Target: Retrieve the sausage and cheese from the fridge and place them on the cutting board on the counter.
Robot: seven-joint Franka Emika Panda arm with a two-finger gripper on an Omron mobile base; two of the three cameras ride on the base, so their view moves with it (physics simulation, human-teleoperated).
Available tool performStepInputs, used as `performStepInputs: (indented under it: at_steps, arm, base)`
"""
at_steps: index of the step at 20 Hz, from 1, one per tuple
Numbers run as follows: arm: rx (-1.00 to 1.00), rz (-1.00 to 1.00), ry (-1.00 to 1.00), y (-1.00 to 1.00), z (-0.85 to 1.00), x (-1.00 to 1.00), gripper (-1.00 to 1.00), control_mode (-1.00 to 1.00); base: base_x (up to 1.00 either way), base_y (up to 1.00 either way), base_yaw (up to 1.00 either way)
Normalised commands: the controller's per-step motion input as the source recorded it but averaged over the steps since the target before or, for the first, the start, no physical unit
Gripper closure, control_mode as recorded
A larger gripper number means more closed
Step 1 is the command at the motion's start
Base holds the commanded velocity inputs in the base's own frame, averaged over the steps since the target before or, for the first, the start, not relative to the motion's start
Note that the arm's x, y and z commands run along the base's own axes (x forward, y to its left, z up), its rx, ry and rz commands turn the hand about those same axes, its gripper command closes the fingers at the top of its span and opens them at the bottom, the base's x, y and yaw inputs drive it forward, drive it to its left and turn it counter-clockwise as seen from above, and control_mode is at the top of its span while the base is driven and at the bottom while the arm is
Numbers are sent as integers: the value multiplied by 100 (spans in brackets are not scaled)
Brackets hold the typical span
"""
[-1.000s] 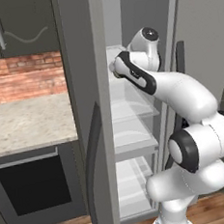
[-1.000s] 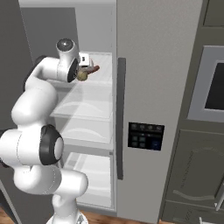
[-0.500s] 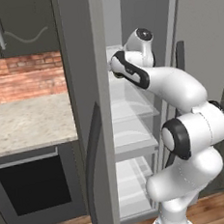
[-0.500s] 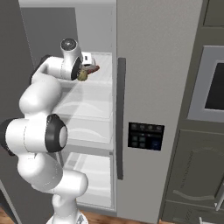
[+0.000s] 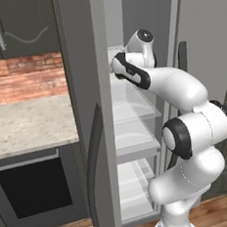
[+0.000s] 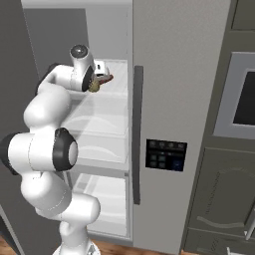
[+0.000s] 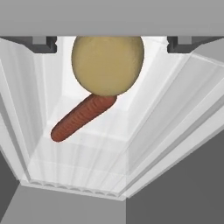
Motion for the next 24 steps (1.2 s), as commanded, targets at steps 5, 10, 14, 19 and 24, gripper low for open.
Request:
performStepInputs:
  at_steps: [5, 10, 14, 19, 24]
  arm:
    - [0, 0, 2, 0, -15, -7, -100, -100]
    - [0, 0, 0, 0, -6, 7, -100, -100]
    - [0, 0, 0, 0, 0, 26, -100, -100]
    - [0, 0, 0, 0, 0, 15, -100, -100]
    - [0, 0, 1, 0, -2, 0, -100, -100]
  base:
    - [0, 0, 0]
    - [0, 0, 0]
    - [0, 0, 0]
    - [0, 0, 0]
    - [0, 0, 0]
